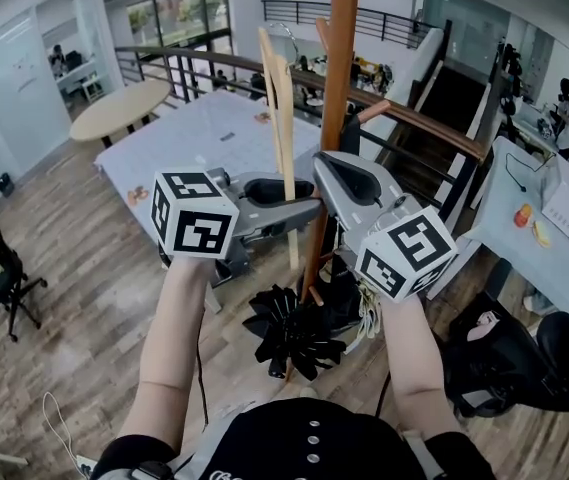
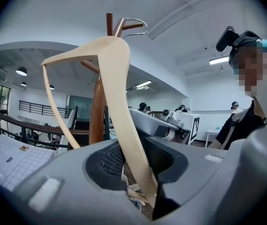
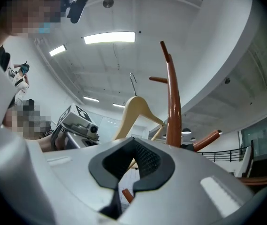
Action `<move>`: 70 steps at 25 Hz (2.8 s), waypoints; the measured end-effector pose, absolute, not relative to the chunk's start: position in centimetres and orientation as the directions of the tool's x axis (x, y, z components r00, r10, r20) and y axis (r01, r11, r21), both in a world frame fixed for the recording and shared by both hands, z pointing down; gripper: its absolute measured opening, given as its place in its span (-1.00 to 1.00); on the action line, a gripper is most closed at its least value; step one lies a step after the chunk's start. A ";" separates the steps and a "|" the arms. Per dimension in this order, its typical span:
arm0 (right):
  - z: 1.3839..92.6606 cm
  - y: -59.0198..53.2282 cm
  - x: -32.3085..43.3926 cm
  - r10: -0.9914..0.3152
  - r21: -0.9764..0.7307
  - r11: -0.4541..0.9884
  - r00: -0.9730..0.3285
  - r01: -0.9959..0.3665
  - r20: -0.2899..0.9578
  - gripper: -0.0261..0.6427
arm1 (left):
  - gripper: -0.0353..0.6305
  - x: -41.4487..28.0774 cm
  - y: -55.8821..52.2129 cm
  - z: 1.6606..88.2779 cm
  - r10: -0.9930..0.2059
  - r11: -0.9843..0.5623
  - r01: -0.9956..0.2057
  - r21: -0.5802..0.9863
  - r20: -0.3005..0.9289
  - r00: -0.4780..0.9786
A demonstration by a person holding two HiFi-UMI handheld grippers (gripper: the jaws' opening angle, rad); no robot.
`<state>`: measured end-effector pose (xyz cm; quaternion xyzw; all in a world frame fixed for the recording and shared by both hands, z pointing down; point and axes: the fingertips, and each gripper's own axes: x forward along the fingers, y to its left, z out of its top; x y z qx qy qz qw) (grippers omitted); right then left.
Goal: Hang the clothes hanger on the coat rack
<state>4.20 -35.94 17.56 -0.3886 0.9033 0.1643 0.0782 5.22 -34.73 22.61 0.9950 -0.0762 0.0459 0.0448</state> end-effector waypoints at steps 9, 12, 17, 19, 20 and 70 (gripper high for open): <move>15.3 -36.8 4.4 -0.666 0.282 0.630 -0.690 -0.724 -0.283 -0.92 | -0.52 5.1 -36.6 20.0 -0.167 -0.984 -0.171 0.047 0.091 0.982; 14.3 -36.8 4.3 -0.655 0.297 0.628 -0.695 -0.719 -0.296 -0.92 | -0.52 5.2 -37.0 19.5 -0.185 -0.982 -0.187 0.010 0.111 0.977; 13.2 -37.1 4.5 -0.643 0.304 0.626 -0.696 -0.718 -0.320 -0.92 | -0.54 6.0 -37.5 17.9 -0.202 -0.979 -0.198 -0.042 0.115 0.973; 12.6 -37.2 4.7 -0.640 0.303 0.623 -0.693 -0.721 -0.331 -0.92 | -0.54 6.2 -37.8 17.2 -0.208 -0.978 -0.204 -0.051 0.113 0.971; 12.3 -37.3 4.8 -0.639 0.307 0.621 -0.693 -0.721 -0.335 -0.92 | -0.54 6.3 -38.0 17.0 -0.207 -0.978 -0.202 -0.052 0.113 0.972; 12.9 -38.6 5.6 -0.663 0.235 0.614 -0.654 -0.754 -0.365 -0.92 | -0.41 6.2 -41.4 16.6 -0.125 -0.990 -0.131 0.054 0.092 0.988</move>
